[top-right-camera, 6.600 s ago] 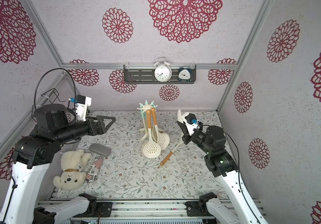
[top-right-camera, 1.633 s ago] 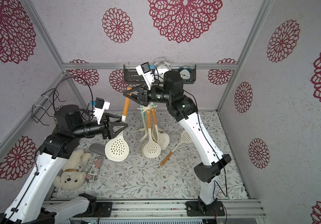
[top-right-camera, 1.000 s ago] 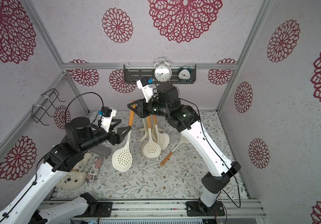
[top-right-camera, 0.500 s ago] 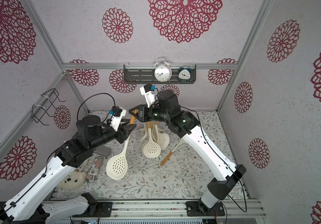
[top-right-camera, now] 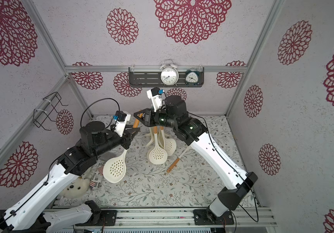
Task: Hang the skimmer on the kitchen utensil rack
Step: Pick up the skimmer from the center of the board, then hang the skimmer on the rack.
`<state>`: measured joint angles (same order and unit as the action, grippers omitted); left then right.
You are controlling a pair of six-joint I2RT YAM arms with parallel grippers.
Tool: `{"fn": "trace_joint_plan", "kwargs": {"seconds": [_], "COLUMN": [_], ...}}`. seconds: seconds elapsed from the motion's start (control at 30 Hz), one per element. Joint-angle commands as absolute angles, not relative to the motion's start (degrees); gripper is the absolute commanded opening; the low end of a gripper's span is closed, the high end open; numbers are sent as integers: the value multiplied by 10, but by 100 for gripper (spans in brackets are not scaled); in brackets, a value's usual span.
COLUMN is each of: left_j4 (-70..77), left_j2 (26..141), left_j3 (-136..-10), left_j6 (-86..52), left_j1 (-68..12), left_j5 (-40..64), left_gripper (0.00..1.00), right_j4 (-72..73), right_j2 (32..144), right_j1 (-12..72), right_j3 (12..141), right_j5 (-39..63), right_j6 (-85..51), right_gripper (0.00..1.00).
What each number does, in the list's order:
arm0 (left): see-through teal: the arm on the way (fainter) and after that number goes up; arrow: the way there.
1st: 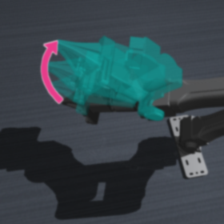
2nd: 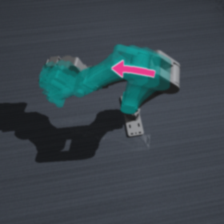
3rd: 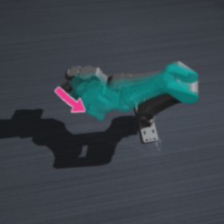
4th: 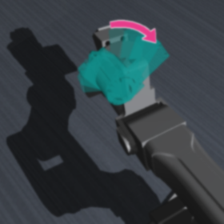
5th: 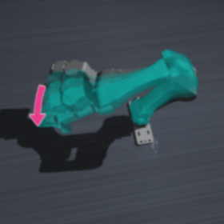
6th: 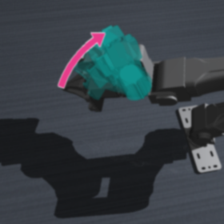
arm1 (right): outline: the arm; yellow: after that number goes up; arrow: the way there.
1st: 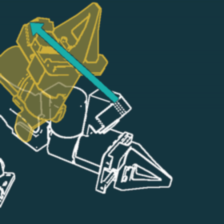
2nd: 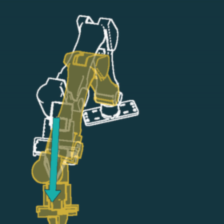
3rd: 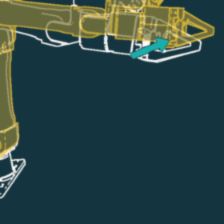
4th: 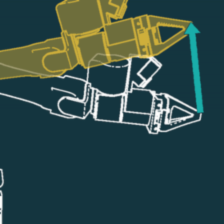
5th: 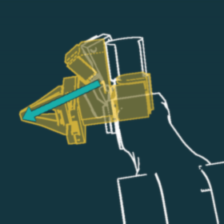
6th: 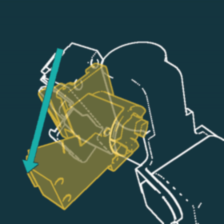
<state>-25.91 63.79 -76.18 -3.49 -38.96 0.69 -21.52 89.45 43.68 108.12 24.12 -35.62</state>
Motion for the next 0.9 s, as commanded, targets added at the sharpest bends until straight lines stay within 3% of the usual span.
{"fn": "trace_joint_plan", "kwargs": {"seconds": [0.0, 0.07, 0.2, 0.3, 0.47, 0.6, 0.87], "left_j4": [-255, -250, -239, -237, -270, -311, -362], "left_j2": [629, 625, 616, 609, 605, 607, 634], "left_j3": [-747, -742, -728, -720, -717, -725, -766], "left_j6": [-31, -37, -57, -79, -123, -148, -168], "left_j1": [-398, -399, -399, -399, -400, -400, -401], "left_j5": [-7, -5, -3, -3, -4, -3, 23], "left_gripper": [0, 0, 0, 0, 0, 0, 0], "right_j4": [-171, -169, -164, -136, -73, -102, -147], "right_j2": [852, 848, 836, 810, 717, 660, 598], "right_j1": [438, 437, 437, 434, 421, 396, 300], "right_j3": [1088, 1086, 1079, 1054, 943, 865, 752], "right_j5": [255, 247, 234, 209, 79, 1, 35], "right_j6": [-379, -372, -346, -310, -218, -154, -152], "right_gripper": [0, 5, 40, 56, 66, 70, 71]}}
